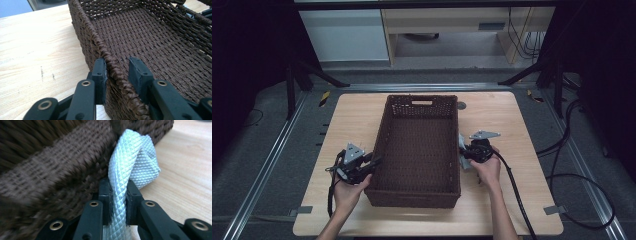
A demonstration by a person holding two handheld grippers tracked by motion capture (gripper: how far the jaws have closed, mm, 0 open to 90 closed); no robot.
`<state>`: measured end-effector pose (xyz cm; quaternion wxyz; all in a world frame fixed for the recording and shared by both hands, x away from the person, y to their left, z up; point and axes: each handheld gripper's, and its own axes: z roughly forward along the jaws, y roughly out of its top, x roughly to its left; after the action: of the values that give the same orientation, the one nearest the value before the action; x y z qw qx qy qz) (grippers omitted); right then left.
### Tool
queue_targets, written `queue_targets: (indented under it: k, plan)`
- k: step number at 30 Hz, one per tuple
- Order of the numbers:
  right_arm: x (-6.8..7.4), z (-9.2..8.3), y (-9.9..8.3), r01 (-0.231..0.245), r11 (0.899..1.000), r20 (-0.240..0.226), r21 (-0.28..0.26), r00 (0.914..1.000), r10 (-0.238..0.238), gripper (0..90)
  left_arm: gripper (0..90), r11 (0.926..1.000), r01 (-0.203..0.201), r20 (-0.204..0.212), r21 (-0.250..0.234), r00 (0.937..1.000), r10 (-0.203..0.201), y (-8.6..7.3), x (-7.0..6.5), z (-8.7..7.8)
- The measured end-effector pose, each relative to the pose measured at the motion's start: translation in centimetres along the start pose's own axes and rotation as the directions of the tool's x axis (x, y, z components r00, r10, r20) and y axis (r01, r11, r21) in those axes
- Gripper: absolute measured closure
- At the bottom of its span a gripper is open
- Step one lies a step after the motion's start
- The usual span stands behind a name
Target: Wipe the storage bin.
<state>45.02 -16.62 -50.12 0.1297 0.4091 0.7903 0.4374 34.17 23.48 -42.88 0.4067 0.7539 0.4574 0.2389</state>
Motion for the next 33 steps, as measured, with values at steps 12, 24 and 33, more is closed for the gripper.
queue_targets:
  k: [12,24,33]
  plan:
    - [0.2,-4.1,4.3,0.055,0.992,0.015,-0.116,0.9985,-0.053,79.2,66.7,1.0,0.006,-0.004,-0.001,1.0,-0.006,1.0,0.5,1.5]
    - [-0.2,-0.9,0.3,0.013,1.0,0.023,0.016,0.9997,-0.013,79.2,48.4,0.9991,-0.026,0.023,-0.033,0.9994,0.026,0.8,0.5,0.2]
    - [0.2,-0.6,-0.3,0.007,0.999,0.013,0.032,0.9999,-0.008,79.1,57.8,0.999,-0.043,0.063,-0.005,0.9971,0.044,-0.4,0.1,-0.4]
